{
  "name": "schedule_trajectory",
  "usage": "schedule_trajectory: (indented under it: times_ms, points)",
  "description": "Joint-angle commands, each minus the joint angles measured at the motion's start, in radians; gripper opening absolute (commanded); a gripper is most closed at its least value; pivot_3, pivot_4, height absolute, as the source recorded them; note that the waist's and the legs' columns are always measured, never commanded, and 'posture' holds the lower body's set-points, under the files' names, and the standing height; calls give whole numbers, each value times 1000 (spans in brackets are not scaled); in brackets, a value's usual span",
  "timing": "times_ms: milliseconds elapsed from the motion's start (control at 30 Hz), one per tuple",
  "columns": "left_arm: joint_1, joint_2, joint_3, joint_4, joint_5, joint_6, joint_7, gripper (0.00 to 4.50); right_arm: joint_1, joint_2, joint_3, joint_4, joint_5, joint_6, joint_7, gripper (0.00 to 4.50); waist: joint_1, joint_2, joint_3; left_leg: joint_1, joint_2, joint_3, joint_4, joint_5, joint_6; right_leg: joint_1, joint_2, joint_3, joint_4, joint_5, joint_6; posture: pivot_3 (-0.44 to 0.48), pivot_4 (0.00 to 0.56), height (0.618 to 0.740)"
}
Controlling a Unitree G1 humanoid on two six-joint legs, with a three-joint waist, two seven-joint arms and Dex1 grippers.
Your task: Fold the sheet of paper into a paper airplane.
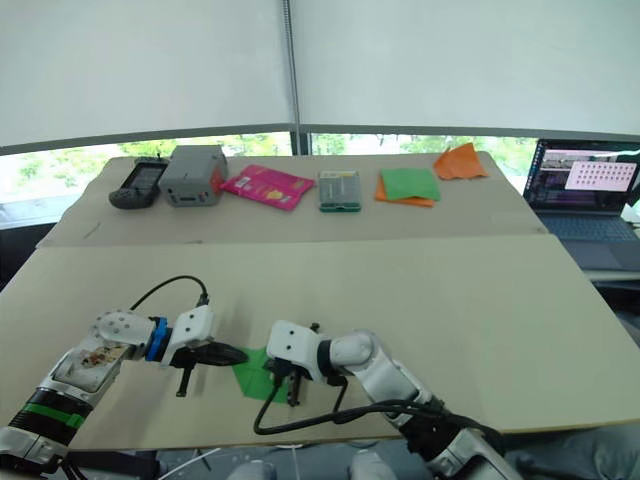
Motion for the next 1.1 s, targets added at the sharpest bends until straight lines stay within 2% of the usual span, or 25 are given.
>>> schedule_trajectory:
  times_ms: [33, 633, 1100]
  points:
    - [25, 21, -31, 34, 59, 20, 7, 41, 66, -59, 68, 62, -41, 76, 32, 0, 2, 0, -1, 0, 0, 0, 0, 0, 0, 0, 0, 0, 0, -1, 0, 0, 150, 740]
    - [27, 27, -27, 26, 62, 21, 2, 41, 186, -127, 14, 18, 1, 171, 15, 0, 20, 0, -7, 0, -2, 0, 0, -3, -5, 1, -2, 0, 0, -5, 1, 0, 150, 740]
    - [18, 23, -28, 22, 66, 24, -1, 41, 206, -95, -60, -19, 110, 260, -44, 0, 24, 0, -7, 0, -2, 0, 1, -4, -6, 1, -2, 0, -1, -6, 1, 0, 150, 740]
